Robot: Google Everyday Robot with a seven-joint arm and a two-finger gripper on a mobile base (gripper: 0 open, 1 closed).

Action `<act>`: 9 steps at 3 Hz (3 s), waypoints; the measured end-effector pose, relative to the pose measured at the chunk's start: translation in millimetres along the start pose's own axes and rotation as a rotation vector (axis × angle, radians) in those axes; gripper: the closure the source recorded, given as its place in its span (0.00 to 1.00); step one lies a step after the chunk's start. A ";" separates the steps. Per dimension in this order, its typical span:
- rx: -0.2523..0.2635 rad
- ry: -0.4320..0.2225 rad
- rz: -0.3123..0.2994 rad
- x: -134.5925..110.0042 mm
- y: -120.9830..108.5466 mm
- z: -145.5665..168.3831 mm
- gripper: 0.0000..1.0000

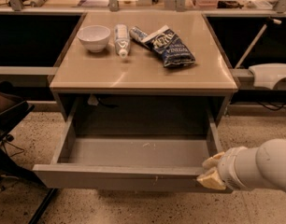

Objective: Open top drawer

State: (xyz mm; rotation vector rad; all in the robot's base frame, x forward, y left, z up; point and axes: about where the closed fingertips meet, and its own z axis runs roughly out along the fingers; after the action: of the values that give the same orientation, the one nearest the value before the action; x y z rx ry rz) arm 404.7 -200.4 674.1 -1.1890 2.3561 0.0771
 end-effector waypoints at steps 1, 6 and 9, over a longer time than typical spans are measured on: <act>0.000 0.000 0.000 -2.9 2.3 -0.5 1.00; -0.023 0.038 0.011 10.7 8.5 -6.0 1.00; -0.031 0.049 0.011 10.9 12.7 -7.1 1.00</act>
Offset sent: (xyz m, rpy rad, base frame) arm -0.0788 -0.1044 -0.0237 -0.0814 0.2488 0.0319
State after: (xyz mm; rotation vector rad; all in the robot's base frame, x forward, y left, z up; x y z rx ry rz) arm 386.6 -202.5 673.2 -1.2061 2.4121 0.0890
